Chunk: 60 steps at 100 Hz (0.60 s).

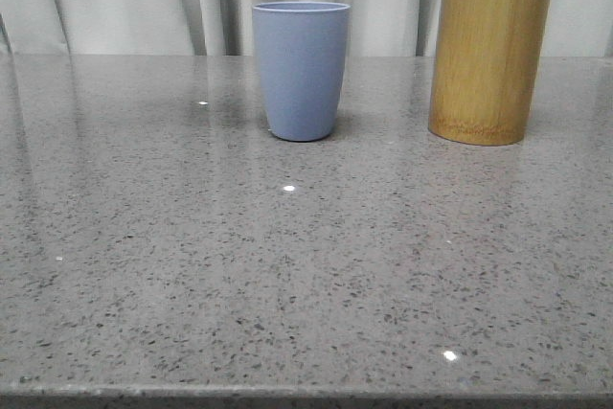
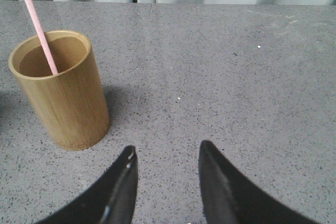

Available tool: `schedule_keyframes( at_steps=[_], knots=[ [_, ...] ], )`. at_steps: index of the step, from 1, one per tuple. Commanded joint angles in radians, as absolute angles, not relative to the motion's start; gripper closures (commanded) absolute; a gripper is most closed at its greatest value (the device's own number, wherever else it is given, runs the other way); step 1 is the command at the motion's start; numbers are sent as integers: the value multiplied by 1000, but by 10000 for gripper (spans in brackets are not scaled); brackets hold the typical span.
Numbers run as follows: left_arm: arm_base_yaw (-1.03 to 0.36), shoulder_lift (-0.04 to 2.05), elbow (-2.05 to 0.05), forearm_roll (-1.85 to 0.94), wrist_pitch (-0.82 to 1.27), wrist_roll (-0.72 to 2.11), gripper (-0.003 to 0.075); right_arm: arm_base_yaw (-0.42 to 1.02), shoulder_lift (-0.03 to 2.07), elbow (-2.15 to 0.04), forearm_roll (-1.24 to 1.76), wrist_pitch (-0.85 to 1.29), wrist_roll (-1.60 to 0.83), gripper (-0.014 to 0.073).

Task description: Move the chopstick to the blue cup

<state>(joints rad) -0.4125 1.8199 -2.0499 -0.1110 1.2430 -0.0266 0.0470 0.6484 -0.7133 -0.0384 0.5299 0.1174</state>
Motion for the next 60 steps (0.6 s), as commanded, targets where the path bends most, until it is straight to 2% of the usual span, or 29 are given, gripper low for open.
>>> schedule_keyframes(
  at_steps=[1,24,60],
  knots=[
    [-365,1720,-2082,-98,1221,-43,344,38,657,-748,-42,462,102,289],
    [-258,1573,-1976,0,1239,-49,385,38,677,-748,-42,486,101,289],
    [-193,1211,-1529,0,1059,-58,398,39,686,-748,-42,487,101,289]
  ],
)
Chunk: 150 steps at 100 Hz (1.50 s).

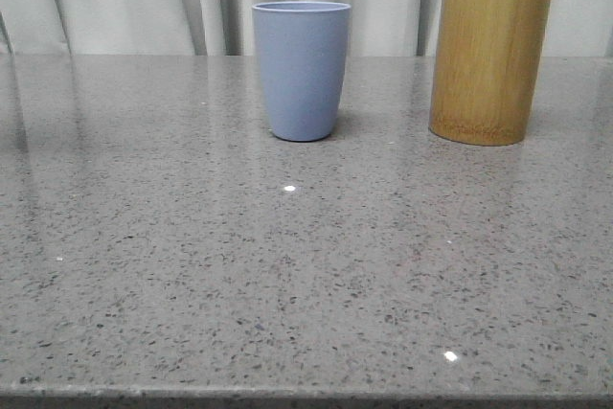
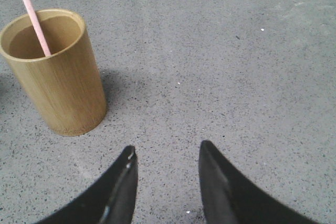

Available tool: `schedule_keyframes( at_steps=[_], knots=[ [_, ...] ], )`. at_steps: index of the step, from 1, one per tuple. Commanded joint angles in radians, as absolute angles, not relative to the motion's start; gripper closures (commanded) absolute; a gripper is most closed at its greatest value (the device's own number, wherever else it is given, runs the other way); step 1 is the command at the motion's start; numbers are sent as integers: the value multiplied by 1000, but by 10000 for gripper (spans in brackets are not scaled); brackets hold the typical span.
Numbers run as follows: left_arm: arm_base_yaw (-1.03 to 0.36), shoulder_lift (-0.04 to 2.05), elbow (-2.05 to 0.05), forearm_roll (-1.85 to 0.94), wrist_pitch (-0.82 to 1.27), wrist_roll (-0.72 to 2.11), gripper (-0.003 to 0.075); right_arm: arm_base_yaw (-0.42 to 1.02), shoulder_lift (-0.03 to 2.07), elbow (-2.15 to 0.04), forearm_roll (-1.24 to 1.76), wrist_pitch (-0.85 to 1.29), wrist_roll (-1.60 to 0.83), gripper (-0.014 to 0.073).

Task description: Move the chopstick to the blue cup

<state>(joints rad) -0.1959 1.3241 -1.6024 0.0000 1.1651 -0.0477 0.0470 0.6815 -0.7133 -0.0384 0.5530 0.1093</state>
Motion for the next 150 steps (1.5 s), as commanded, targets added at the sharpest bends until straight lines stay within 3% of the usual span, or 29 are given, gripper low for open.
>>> schedule_keyframes(
  at_steps=[1,32,53,80,97,150],
  knots=[
    [-193,1203,-1519,0,1054,-59,398,39,686,-748,-42,487,101,289],
    [-193,882,-1128,10,829,-72,400,39,686,-748,-40,495,101,289],
    [-193,732,-976,22,752,-72,400,45,686,-758,-23,496,101,289],
    [-193,698,-936,33,744,-72,405,109,782,-886,-14,525,100,284],
    [-193,698,-936,33,738,-72,405,176,888,-978,-14,529,96,190],
    [-193,698,-936,31,738,-72,405,334,1265,-1336,-12,481,87,190]
  ],
)
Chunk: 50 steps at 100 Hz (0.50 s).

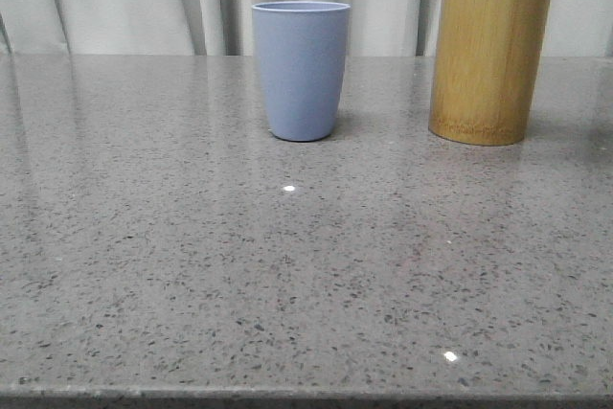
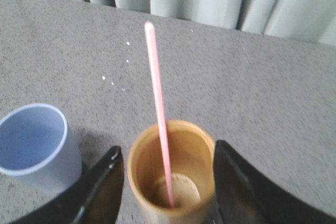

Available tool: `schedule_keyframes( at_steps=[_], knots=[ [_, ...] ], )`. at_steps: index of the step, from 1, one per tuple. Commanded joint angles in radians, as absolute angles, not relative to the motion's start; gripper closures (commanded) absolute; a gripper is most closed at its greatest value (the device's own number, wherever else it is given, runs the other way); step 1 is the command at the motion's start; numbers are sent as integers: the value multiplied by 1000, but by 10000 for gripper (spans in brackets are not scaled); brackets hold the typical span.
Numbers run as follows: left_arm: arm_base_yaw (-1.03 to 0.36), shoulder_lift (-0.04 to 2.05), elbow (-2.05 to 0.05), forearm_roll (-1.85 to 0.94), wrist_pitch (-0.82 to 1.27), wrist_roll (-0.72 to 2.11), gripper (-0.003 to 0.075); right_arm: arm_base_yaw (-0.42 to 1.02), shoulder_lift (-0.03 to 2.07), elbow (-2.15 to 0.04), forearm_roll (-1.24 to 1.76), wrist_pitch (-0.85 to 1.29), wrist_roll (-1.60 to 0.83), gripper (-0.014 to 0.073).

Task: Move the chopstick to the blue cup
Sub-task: 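Grasp the pink stick with the right gripper and lift it out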

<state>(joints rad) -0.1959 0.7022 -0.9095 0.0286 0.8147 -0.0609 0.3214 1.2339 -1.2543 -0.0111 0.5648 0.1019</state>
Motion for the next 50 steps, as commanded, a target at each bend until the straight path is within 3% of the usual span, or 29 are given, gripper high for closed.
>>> schedule_keyframes(
  at_steps=[1,50],
  knots=[
    [-193,698,-936,31,738,-72,405,334,1274,-1341,-12,481,87,190],
    [-193,698,-936,31,738,-72,405,340,1512,-1503,-12,452,85,190]
  ],
)
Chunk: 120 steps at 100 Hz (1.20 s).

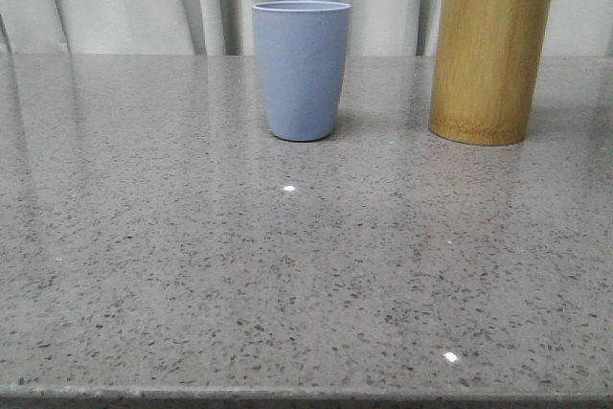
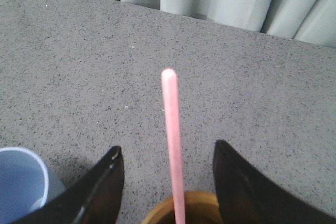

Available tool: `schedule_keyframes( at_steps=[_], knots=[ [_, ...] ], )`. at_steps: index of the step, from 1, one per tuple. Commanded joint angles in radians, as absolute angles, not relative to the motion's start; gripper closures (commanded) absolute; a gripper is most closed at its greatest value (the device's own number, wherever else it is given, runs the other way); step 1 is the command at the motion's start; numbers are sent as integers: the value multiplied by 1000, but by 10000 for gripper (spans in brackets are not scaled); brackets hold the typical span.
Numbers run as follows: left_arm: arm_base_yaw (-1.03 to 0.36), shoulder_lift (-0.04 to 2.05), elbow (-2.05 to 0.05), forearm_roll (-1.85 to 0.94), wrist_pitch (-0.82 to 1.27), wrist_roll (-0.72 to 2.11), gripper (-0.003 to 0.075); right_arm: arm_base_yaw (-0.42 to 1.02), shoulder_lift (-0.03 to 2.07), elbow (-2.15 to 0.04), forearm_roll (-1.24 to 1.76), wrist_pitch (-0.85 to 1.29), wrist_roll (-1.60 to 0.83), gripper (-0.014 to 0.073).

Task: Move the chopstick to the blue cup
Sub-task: 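Grasp the pink stick with the right gripper and lift it out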

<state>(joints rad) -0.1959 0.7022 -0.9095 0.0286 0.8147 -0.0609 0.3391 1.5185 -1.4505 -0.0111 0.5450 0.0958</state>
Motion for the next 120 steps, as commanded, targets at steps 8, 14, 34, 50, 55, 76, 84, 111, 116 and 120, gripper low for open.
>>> schedule_keyframes(
  at_steps=[8,14,34,50,55,76,84,111,116,120],
  knots=[
    [-193,698,-936,31,738,-72,405,340,1533,-1516,-12,434,85,194],
    [-193,698,-936,31,738,-72,405,340,1550,-1524,-12,430,85,197],
    [-193,698,-936,31,738,-72,405,339,1574,-1528,-16,407,85,202],
    [-193,698,-936,31,738,-72,405,339,1574,-1528,-50,404,85,336],
    [-193,698,-936,31,738,-72,405,339,1574,-1528,-56,404,85,400],
    [-193,698,-936,31,738,-72,405,339,1574,-1528,-58,404,85,560],
    [-193,698,-936,31,738,-72,405,339,1574,-1528,-58,404,85,578],
    [-193,698,-936,31,738,-72,405,339,1569,-1528,-58,393,85,578],
    [-193,698,-936,31,738,-72,405,339,1563,-1529,-58,394,85,578],
    [-193,698,-936,31,738,-72,405,339,1556,-1529,-60,395,85,578]
  ],
)
